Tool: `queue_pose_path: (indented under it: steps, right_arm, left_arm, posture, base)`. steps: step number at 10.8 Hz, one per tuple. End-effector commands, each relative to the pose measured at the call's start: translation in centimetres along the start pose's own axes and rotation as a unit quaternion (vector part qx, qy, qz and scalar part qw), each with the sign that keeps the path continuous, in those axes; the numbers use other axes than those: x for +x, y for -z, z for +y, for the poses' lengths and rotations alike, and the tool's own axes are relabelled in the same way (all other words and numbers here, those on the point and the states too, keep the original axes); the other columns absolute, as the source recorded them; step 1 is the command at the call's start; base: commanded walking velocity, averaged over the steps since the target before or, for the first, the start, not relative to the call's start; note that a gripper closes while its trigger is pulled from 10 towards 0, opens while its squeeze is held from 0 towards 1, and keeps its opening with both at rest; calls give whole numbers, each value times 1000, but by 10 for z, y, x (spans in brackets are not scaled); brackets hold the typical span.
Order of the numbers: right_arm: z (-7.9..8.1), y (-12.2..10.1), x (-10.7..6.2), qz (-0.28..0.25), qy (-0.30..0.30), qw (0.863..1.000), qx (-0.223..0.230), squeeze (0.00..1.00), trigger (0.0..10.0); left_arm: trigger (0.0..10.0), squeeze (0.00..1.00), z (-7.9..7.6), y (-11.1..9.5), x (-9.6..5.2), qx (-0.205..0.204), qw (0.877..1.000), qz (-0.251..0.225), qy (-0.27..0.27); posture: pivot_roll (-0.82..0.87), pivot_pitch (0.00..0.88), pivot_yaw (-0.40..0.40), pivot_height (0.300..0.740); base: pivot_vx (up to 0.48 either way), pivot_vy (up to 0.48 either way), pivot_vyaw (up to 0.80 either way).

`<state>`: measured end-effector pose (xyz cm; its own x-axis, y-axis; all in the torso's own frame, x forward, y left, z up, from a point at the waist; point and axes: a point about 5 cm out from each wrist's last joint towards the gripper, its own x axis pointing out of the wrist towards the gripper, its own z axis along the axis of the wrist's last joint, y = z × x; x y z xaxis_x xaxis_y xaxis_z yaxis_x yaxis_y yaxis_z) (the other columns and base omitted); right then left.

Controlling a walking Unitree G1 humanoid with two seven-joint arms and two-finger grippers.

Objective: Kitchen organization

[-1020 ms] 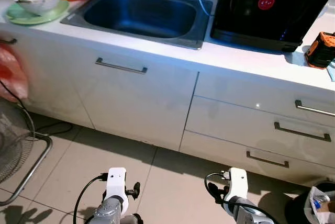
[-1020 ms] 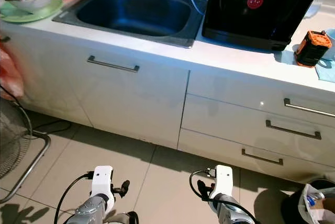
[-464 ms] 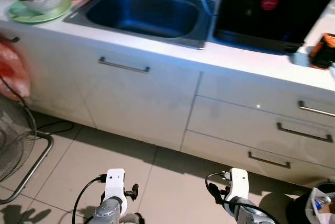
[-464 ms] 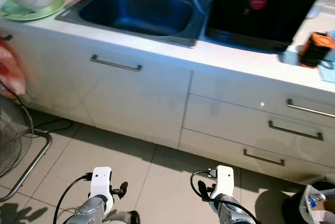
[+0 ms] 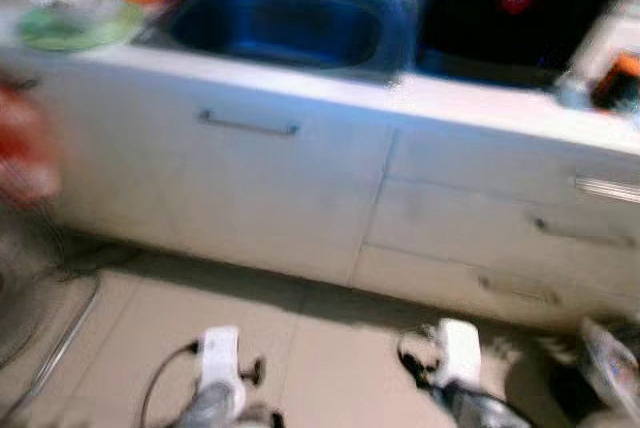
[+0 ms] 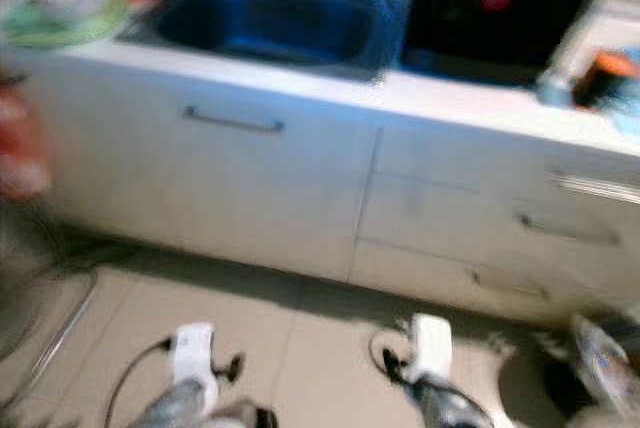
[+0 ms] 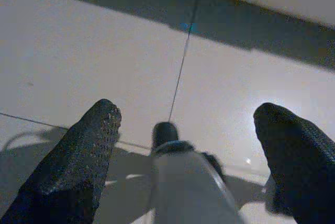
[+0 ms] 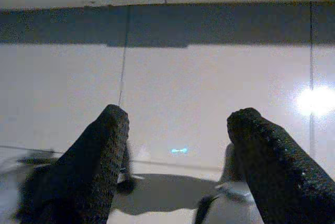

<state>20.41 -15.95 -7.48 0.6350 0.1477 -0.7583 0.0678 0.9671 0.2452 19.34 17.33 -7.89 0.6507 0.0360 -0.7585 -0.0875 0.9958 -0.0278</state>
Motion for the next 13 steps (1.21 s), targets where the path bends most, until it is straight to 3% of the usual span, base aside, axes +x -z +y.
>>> queue_pose_path:
  steps: [1,10,13]
  right_arm:
    - [-13,6,-4,12,19,1000,4,0,10000]
    - [-14,7,-4,12,20,1000,9,0,10000]
    - [-15,7,-5,11,19,1000,7,0,10000]
  left_arm:
    - [10000,0,-7,-4,1,-1,1000,-5,7]
    - [10000,0,-6,-1,1,-3,1000,-1,6]
    - [10000,0,-6,-2,1,6,1000,-5,1]
  posture:
    - [8,87,-28,740]
    - [7,100,-33,740]
    - [8,103,-35,740]
  base:
    - [0,454,0]
    - [0,395,0]
    - [0,0,0]
